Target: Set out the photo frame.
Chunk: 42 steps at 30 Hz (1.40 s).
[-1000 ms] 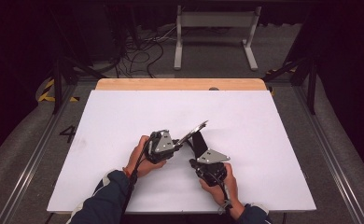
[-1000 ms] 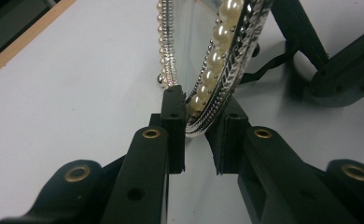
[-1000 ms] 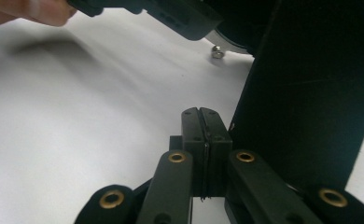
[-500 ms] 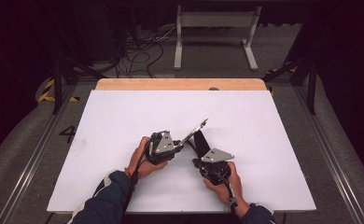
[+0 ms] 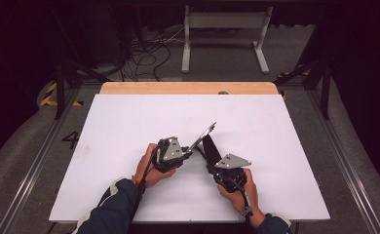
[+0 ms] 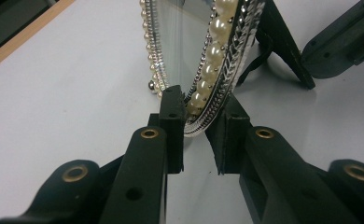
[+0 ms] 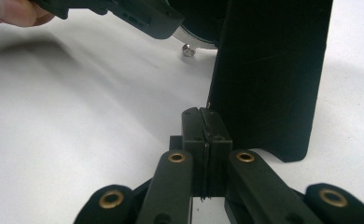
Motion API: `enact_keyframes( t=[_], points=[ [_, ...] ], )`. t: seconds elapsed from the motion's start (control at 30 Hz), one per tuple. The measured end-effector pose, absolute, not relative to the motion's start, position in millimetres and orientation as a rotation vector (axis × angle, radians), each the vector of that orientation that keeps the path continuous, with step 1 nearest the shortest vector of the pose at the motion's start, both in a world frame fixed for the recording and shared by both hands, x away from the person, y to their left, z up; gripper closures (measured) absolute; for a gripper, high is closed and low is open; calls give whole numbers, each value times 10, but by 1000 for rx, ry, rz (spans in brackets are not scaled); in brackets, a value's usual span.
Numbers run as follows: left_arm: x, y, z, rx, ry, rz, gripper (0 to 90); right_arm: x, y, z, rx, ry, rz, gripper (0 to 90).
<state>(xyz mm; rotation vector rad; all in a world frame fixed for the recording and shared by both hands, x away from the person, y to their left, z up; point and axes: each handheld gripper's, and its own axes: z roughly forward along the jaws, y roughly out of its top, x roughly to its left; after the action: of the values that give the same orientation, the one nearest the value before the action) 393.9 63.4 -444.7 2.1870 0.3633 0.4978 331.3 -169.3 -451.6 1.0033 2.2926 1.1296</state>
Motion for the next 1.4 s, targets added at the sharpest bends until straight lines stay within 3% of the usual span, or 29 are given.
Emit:
enact_keyframes(
  t=[0.33,0.6,0.97,1.4],
  points=[
    [3917,645,-4440,2192,368,515,778,3435,-1867,-4547,1099,2249,1104,888],
    [3890,634,-4433,2204,355,533,780,3361,-1955,-4375,1042,2251,1219,900],
    [3771,662,-4417,2222,335,544,784,3227,-1640,-4373,859,2367,1247,894],
    [3740,675,-4434,2220,341,539,782,3283,-1559,-4521,901,2395,1171,888]
  ],
)
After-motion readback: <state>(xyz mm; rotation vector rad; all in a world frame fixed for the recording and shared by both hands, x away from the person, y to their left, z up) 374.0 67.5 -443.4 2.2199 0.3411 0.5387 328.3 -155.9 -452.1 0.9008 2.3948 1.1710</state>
